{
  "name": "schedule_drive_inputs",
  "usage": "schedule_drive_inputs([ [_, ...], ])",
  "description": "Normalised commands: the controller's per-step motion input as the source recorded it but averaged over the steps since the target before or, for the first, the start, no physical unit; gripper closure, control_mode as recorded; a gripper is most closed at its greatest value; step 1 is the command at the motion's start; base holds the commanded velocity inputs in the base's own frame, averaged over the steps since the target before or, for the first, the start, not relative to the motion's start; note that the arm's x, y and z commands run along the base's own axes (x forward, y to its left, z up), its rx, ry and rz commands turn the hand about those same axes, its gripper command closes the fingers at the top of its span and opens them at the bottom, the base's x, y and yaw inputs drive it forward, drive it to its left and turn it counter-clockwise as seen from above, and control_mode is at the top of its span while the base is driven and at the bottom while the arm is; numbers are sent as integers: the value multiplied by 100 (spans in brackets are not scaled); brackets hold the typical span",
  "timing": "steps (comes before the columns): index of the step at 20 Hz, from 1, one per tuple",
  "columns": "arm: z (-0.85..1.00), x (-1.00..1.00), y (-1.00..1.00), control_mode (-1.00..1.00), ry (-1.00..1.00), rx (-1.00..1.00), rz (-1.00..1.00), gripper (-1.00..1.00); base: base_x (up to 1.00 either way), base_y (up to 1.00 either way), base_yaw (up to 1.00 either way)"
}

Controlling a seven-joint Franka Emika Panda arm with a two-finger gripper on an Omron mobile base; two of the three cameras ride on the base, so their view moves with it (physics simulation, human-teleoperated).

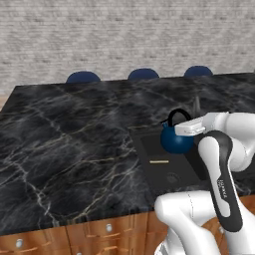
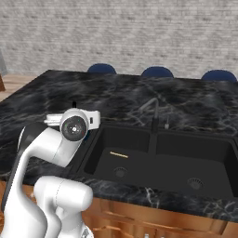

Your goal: Open the cabinet, pick the kettle from the cabinet, and place it in the sink.

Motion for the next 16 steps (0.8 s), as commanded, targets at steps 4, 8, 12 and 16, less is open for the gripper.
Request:
schedule_drive_inputs([
  [4,0,0,0,100,0,0,0,100,52,12,0],
  [8,0,0,0,100,0,0,0,100,52,9,0],
  [12,0,0,0,100,0,0,0,100,55,6,5],
  [16,0,0,0,100,0,0,0,100,45,6,4],
])
